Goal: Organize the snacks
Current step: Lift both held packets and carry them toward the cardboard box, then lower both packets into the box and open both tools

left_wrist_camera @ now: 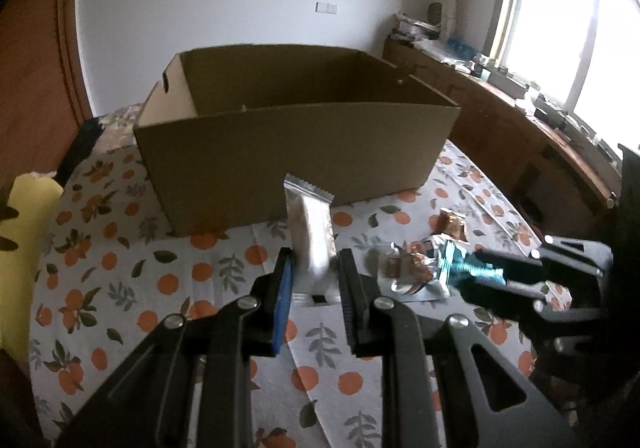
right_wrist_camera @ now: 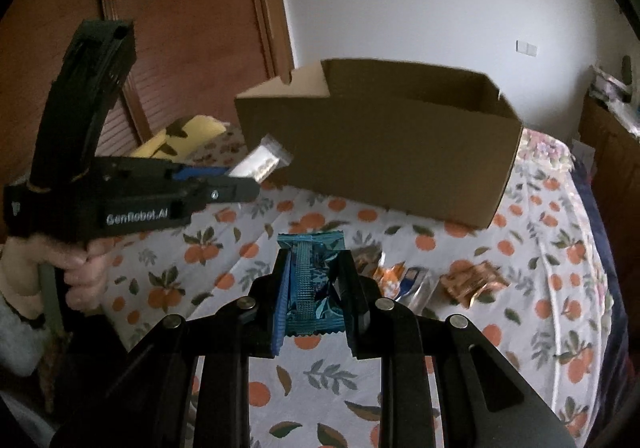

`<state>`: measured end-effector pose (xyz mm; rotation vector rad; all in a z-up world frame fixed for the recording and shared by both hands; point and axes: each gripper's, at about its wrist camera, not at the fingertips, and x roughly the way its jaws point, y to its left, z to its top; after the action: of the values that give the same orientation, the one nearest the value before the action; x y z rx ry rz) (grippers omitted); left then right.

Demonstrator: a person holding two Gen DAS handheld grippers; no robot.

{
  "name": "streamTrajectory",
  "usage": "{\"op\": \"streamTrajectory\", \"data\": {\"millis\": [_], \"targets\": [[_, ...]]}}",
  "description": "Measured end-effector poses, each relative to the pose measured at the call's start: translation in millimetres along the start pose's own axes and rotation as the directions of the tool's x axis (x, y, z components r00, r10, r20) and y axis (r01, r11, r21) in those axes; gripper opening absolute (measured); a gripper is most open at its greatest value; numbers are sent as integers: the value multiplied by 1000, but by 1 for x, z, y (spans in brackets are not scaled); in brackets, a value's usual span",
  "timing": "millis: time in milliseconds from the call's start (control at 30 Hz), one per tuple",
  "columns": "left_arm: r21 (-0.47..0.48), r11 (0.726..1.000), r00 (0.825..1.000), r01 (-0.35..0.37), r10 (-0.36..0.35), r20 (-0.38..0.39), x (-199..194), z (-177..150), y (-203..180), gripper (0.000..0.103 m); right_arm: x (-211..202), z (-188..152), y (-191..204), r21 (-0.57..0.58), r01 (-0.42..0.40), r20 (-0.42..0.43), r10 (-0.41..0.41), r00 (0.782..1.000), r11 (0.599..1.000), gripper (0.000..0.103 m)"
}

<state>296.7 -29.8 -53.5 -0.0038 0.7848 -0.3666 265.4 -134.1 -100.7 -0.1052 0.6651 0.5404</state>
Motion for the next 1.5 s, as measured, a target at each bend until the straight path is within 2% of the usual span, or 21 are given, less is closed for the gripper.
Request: {"op": "streamTrajectory", "data": {"millis": [367,800,1100,1300,1500], "targets": [[37,999,998,-17,14,63,-24,27,-4,20,-18,39,-7,-54,26,73,-22,997,998,21],[71,996,990,-52,42,134,-11,99,14,20,-19,109,-20,-96,50,144,-35,989,994,21],[42,998,992,-52,47,115,28,123,40,20,21,136,-36,-74,89,116,-80,990,993,21],[22,999,996,-45,44,73,59,122,55,20,58,140,-55,-39,113,64,-111,992,993,21],[16,999,997,-32,31,65,72,116,59,20,82,136,-73,11,116,31,-116,993,993,21]]}}
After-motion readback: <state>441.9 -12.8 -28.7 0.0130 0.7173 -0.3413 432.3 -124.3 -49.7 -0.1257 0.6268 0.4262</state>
